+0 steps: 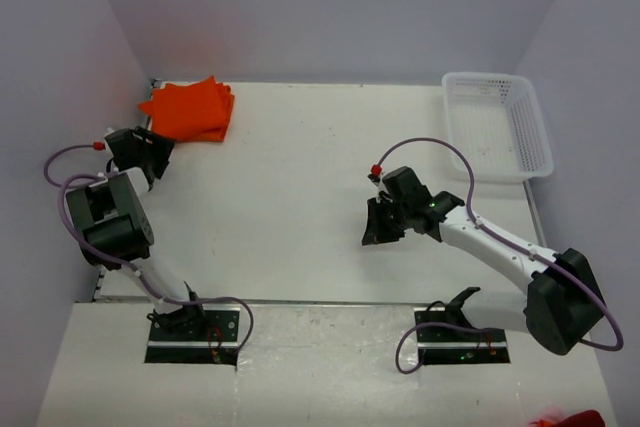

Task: Fold and stack the t-shirts
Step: Put the neatly folded tshirt into the corner of the board with the left arm

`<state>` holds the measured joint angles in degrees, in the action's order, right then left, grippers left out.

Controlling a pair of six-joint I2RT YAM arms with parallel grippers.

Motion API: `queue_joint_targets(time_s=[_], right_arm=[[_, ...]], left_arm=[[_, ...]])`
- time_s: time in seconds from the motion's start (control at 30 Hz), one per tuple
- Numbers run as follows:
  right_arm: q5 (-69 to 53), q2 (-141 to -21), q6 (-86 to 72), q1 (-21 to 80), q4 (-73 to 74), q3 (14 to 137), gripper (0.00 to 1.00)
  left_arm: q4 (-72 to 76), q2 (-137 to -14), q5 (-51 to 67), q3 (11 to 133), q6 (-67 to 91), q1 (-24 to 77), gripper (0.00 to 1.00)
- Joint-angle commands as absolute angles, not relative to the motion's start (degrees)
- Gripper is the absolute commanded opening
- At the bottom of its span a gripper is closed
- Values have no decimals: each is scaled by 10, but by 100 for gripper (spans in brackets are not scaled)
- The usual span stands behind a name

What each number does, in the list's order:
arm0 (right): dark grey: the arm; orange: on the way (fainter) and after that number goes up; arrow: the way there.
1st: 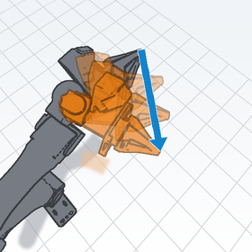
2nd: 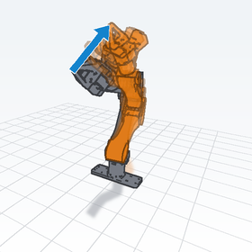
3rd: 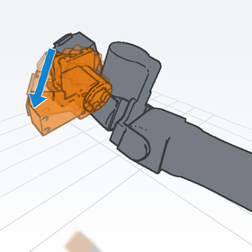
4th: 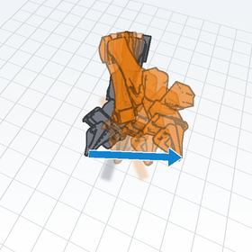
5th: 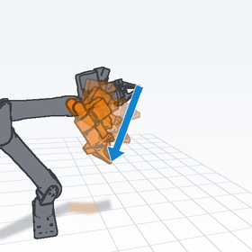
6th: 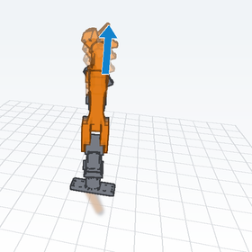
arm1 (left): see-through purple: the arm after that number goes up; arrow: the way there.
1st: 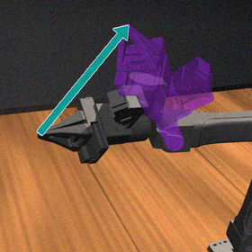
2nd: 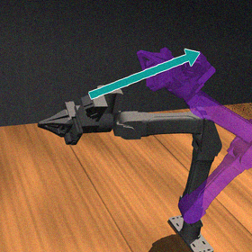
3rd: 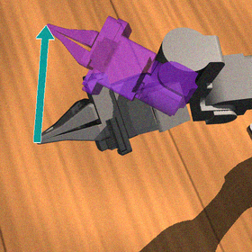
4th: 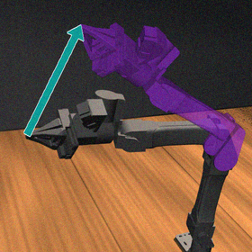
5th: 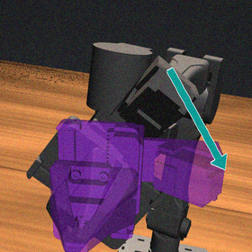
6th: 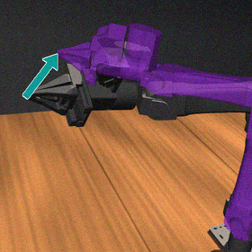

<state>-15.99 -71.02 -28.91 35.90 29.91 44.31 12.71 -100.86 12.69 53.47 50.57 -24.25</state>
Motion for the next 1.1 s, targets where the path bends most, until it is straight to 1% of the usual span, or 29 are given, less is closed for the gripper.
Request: queue_joint_targets(time_s=[0.0,0.1,0.2,0.37,0.43,0.53,0.67,0.8,0.87,0.97,1.0,1.03,1.07], right_arm=[[-154,-708,-290,360,285,439,8],[-156,-709,-294,360,280,432,8],[-159,-715,-301,360,269,427,8],[-165,-727,-308,361,264,429,8],[-136,-727,-308,360,273,437,8],[-84,-730,-306,361,289,455,8],[-26,-714,-311,360,280,470,14],[10,-680,-312,361,238,466,20],[21,-666,-309,360,222,460,25],[28,-649,-303,360,206,455,28],[32,-639,-303,360,194,453,28],[39,-634,-302,361,190,451,29],[42,-630,-299,360,185,447,29]], left_arm=[[201,-1020,91,532,539,-244,69],[204,-1041,102,551,533,-243,68],[198,-1050,107,563,512,-227,65],[178,-1014,107,554,473,-191,64],[174,-976,99,543,452,-157,65],[151,-921,46,541,412,-91,70],[113,-861,-21,545,364,13,71],[98,-804,-61,529,331,96,72],[93,-789,-76,518,296,147,76],[83,-757,-124,497,247,199,82],[83,-741,-137,482,235,230,87],[83,-733,-159,474,215,244,90],[83,-727,-164,468,203,265,98]])
